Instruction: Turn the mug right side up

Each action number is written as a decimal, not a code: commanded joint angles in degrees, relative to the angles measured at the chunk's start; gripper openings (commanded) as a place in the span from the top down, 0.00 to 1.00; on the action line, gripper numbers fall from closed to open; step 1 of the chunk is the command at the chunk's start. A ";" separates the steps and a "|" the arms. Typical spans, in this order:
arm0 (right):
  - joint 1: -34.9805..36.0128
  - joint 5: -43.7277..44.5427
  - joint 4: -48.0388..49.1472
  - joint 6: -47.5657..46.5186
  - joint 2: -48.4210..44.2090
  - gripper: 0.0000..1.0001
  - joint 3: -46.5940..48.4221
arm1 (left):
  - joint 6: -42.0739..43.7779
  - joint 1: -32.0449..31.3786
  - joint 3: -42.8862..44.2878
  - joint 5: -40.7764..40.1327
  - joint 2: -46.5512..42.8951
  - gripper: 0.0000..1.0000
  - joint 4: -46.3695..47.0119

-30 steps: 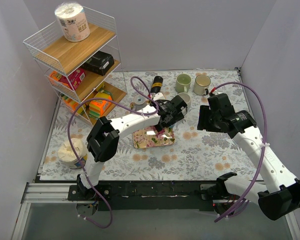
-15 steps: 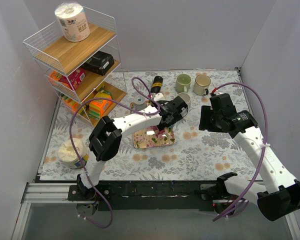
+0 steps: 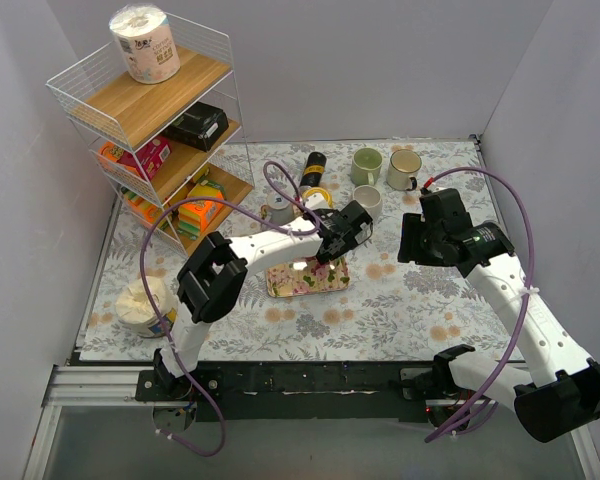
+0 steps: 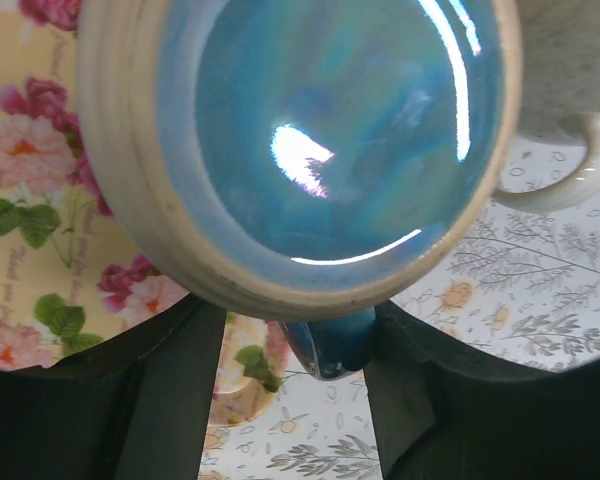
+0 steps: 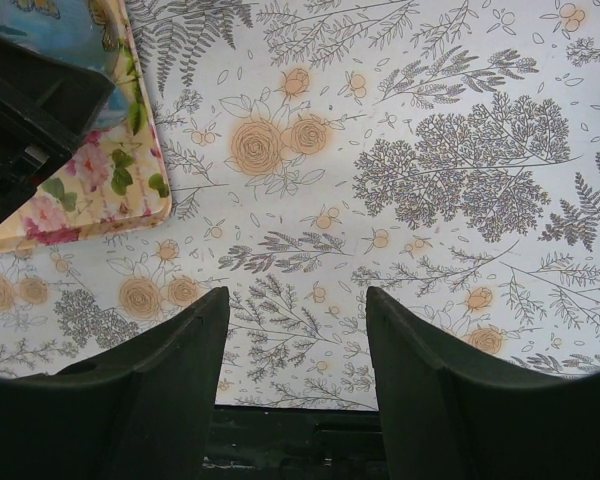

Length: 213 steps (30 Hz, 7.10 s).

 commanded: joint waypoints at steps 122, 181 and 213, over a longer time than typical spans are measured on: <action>-0.59 -43.93 70.64 41.97 -3.16 0.99 -0.22 | 19.33 1.81 -25.14 17.70 -55.47 0.02 46.25; -9.56 11.36 63.67 -10.87 23.20 0.99 -11.28 | 22.41 4.53 -20.66 5.73 -49.67 0.02 15.73; -9.56 7.77 47.26 -6.93 13.46 0.32 -8.40 | 25.04 11.04 -23.47 4.24 -42.04 0.02 8.01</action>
